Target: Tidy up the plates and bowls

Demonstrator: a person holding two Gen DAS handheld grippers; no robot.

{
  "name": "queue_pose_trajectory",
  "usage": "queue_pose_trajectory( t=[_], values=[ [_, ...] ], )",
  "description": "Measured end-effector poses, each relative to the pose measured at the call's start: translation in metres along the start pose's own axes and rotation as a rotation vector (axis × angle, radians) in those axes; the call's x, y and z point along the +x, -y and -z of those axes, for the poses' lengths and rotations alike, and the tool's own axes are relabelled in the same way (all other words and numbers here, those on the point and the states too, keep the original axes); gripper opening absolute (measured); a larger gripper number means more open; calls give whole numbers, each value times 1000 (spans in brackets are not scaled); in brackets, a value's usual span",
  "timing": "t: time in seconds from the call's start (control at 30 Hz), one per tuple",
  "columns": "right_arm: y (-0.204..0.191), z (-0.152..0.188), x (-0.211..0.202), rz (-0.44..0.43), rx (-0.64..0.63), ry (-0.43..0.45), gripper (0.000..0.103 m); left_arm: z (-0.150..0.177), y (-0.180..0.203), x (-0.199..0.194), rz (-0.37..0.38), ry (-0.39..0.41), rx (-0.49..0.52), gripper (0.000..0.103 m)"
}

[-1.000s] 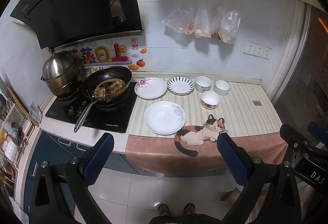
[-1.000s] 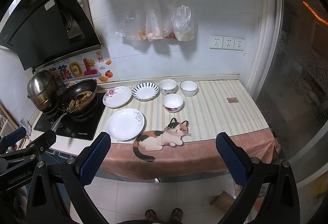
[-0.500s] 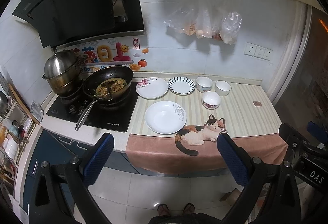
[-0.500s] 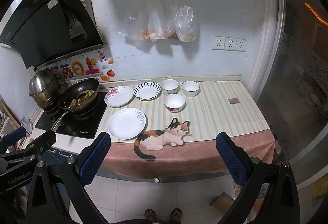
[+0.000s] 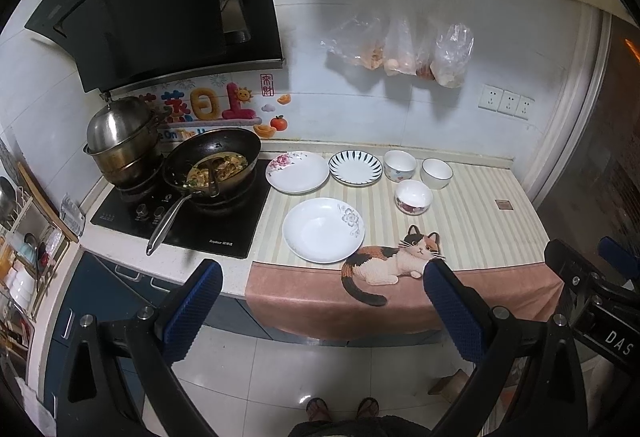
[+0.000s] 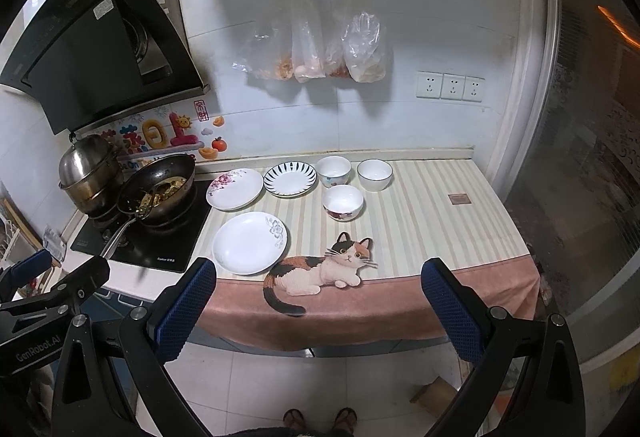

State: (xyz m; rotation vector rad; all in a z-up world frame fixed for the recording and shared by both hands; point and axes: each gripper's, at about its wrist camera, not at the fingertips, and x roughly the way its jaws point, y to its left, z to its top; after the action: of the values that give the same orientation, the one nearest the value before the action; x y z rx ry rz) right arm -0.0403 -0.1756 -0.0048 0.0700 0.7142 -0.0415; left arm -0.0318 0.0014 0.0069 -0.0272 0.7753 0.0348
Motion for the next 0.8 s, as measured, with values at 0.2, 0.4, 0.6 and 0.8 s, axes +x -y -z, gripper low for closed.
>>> queue_pose_trajectory(
  t=[0.2, 0.4, 0.6, 0.8],
  values=[
    [1, 1, 1, -2, 0, 0, 103, 0, 1, 0, 1, -1, 0, 103],
    [1, -2, 4, -2, 2, -2, 103, 0, 0, 1, 0, -2, 0, 103],
    [2, -1, 4, -3, 3, -1, 103, 0, 0, 2, -1, -9, 4, 103],
    [2, -7, 15, -22, 30, 6, 103, 0, -4, 14, -3, -1, 15, 103]
  ],
)
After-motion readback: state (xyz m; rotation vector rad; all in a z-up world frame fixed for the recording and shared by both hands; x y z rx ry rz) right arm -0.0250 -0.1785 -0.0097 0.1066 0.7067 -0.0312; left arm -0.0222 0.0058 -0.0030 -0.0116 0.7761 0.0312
